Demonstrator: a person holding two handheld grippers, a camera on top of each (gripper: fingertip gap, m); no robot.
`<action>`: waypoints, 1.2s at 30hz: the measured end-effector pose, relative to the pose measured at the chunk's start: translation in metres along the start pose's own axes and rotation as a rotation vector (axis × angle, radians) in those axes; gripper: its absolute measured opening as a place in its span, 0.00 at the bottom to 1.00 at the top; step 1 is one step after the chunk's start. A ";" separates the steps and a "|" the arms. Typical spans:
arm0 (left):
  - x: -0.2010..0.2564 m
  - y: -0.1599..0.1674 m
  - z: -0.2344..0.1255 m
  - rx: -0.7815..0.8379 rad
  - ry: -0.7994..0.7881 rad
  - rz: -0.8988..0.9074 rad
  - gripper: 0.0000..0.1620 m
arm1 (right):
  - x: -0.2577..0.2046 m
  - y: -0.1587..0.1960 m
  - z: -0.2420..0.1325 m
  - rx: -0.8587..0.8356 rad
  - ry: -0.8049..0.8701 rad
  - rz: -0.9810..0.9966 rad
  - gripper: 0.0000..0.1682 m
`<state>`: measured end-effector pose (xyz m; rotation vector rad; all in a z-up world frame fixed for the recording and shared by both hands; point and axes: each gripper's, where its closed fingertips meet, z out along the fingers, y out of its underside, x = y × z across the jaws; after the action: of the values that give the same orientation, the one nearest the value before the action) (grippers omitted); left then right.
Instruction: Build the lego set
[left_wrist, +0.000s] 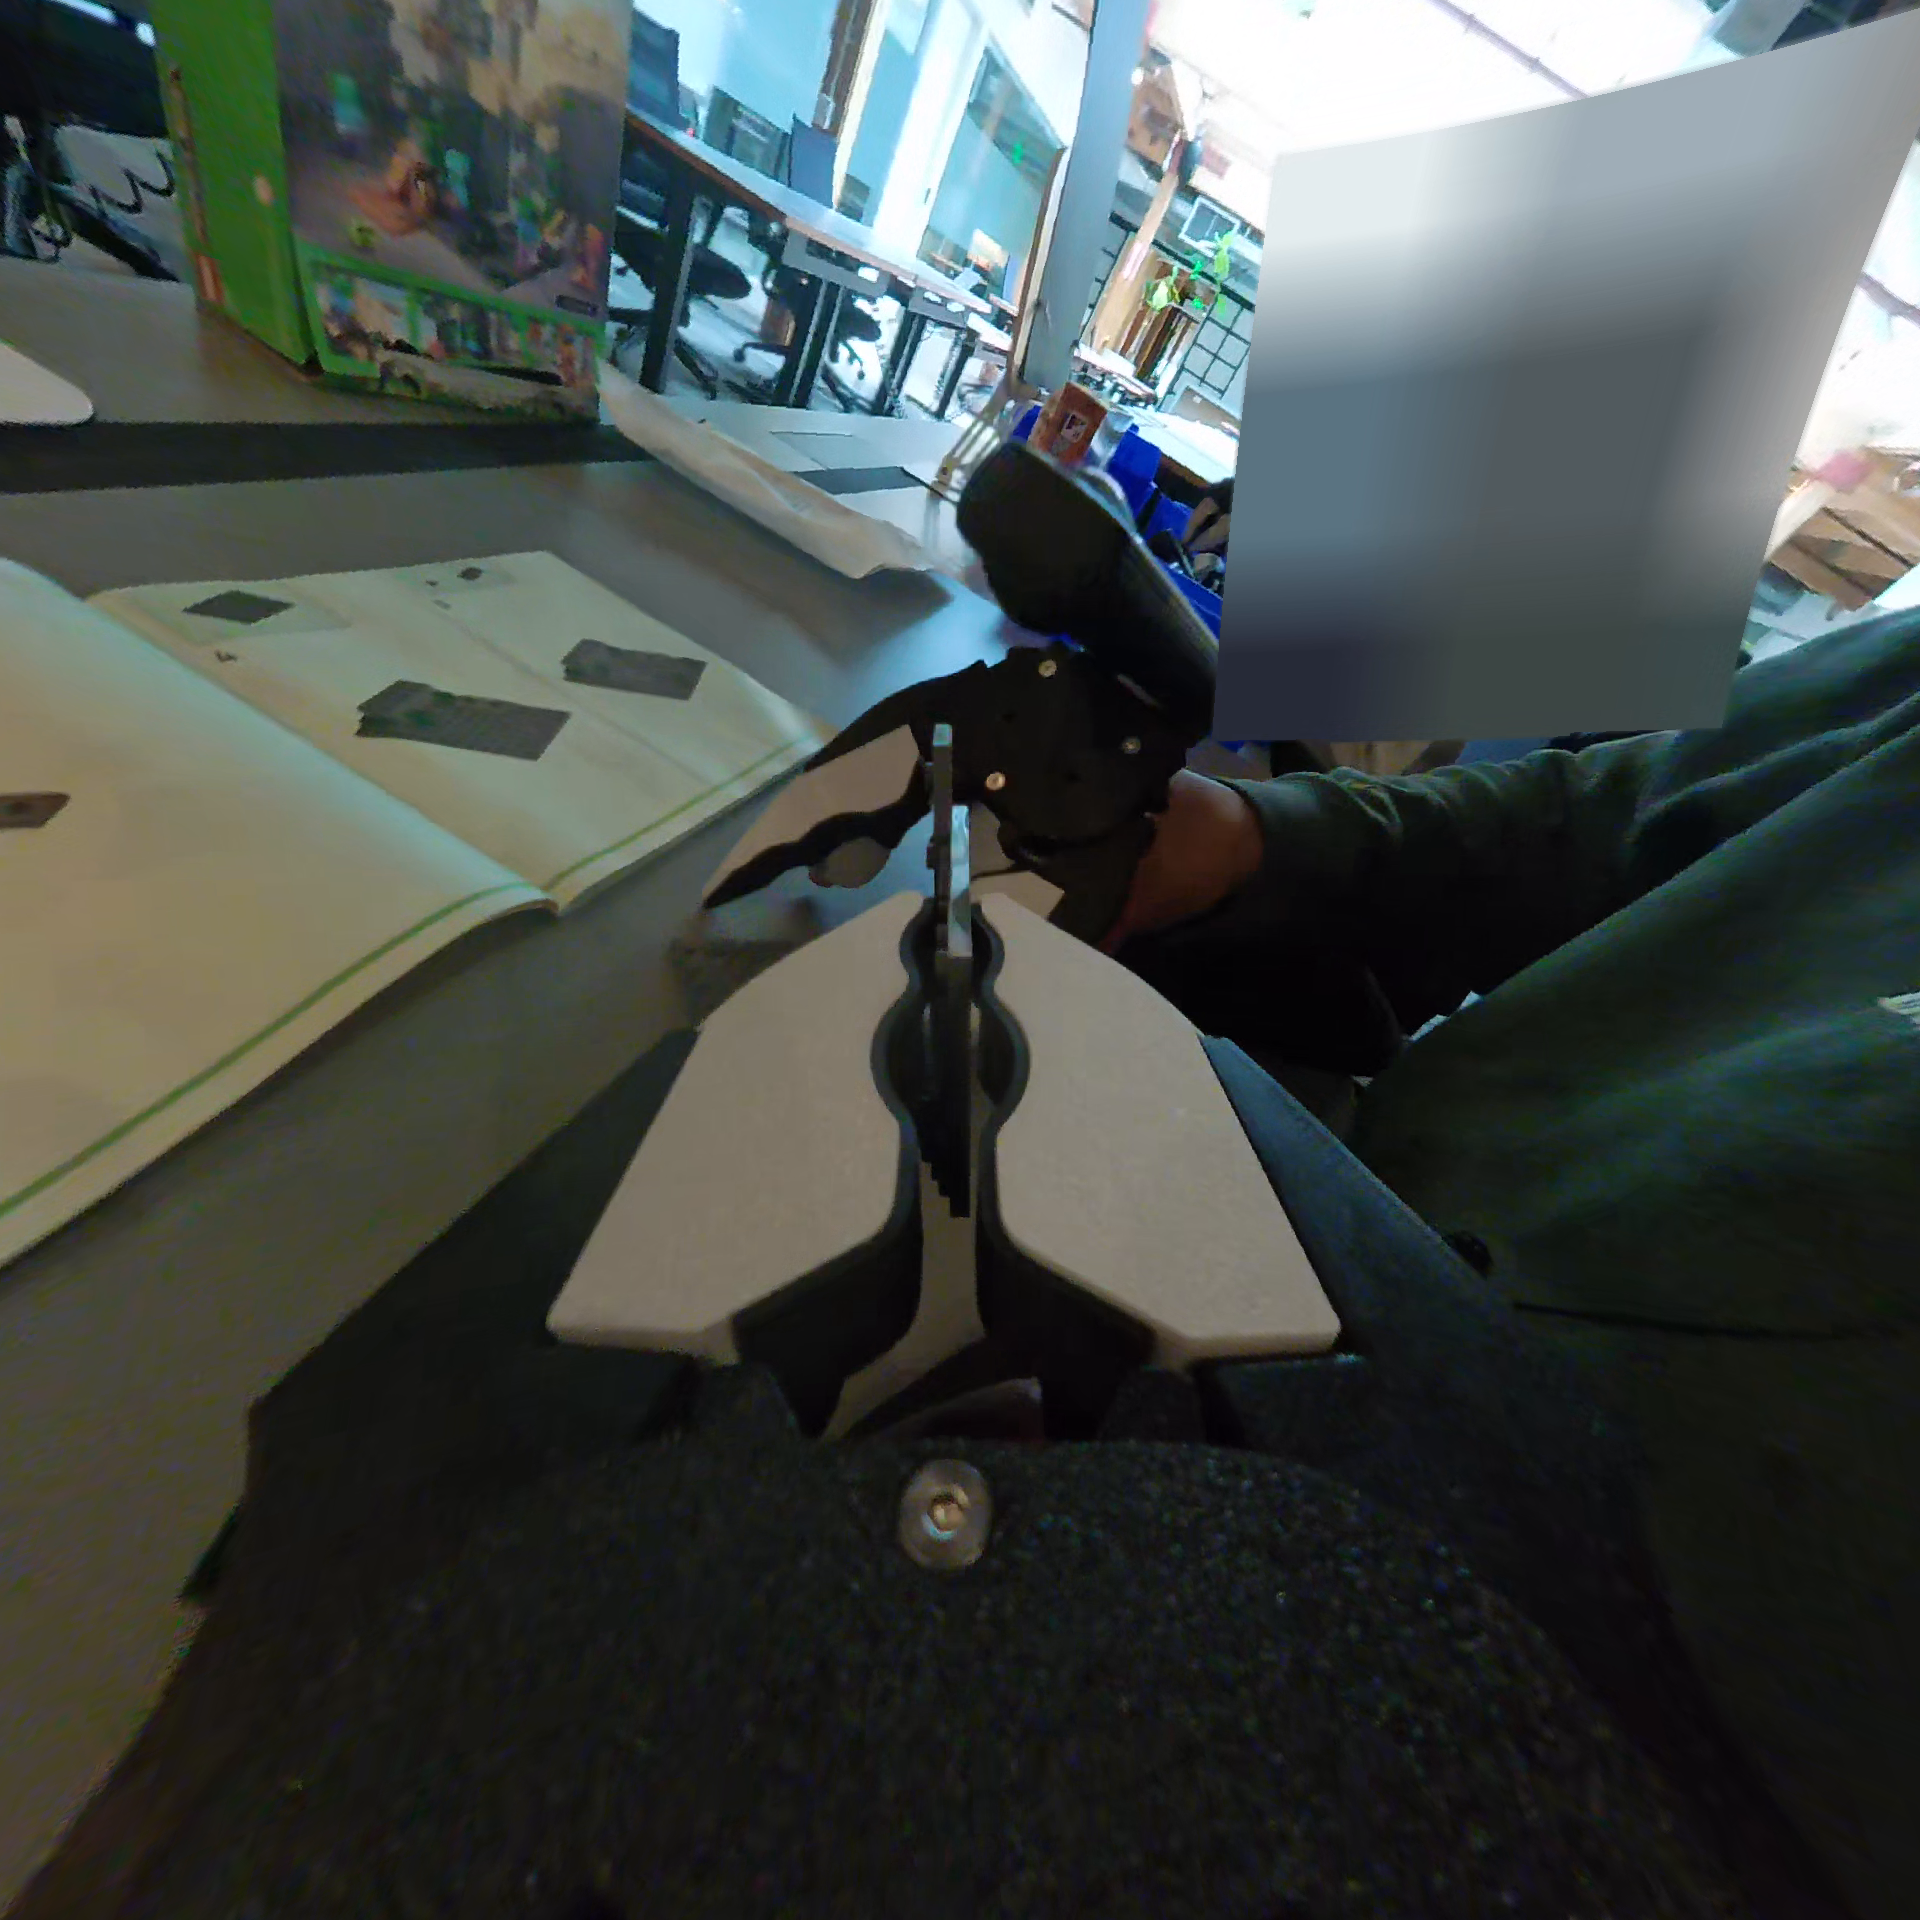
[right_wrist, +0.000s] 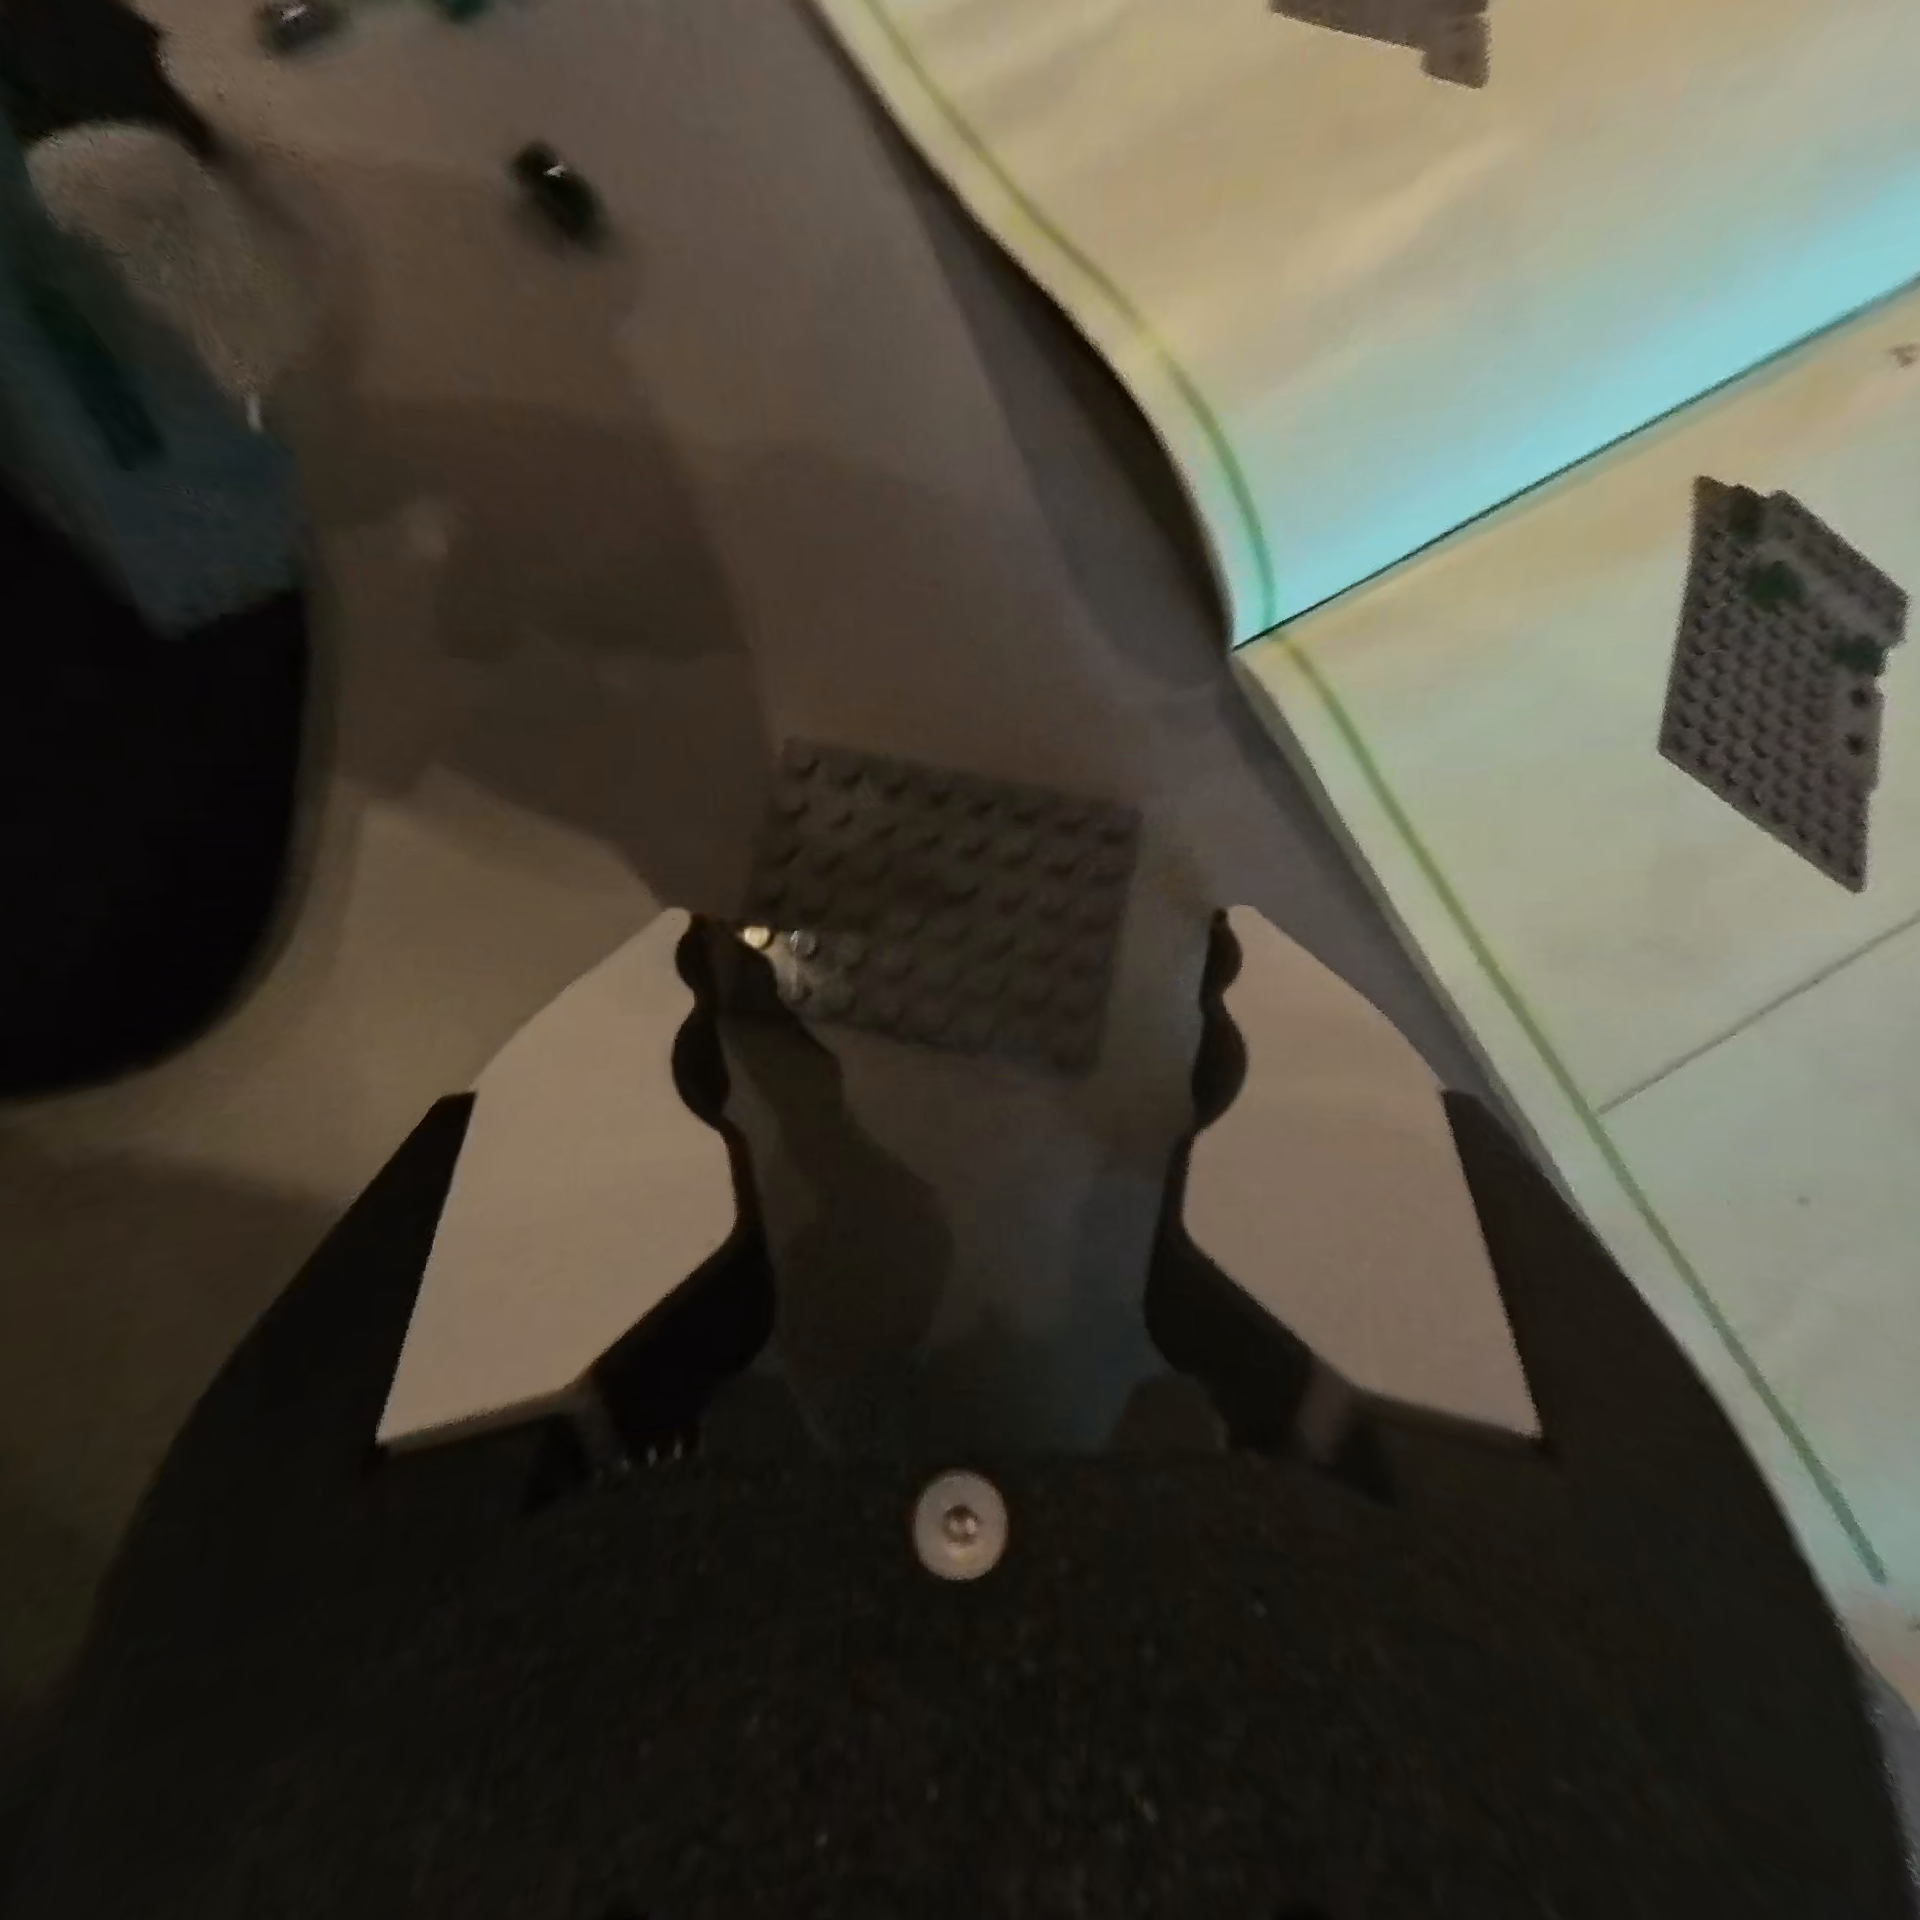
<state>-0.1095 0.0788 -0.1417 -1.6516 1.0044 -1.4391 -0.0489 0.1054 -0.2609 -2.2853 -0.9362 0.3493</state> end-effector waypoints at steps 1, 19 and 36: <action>-0.001 0.002 0.000 0.000 -0.006 -0.003 0.03 | 0.001 0.000 0.000 0.006 0.007 0.008 0.52; 0.000 0.024 0.007 -0.078 0.021 0.009 0.03 | 0.055 -0.002 -0.046 -0.266 -0.273 -0.080 0.39; 0.007 0.036 0.012 -0.145 0.020 0.059 0.03 | 0.105 0.004 -0.042 -1.149 -0.047 -0.897 0.39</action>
<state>-0.1011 0.0570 -0.1724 -1.6976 1.1835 -1.3740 0.0468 0.1579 -0.2319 -2.3576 -2.4706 -0.7061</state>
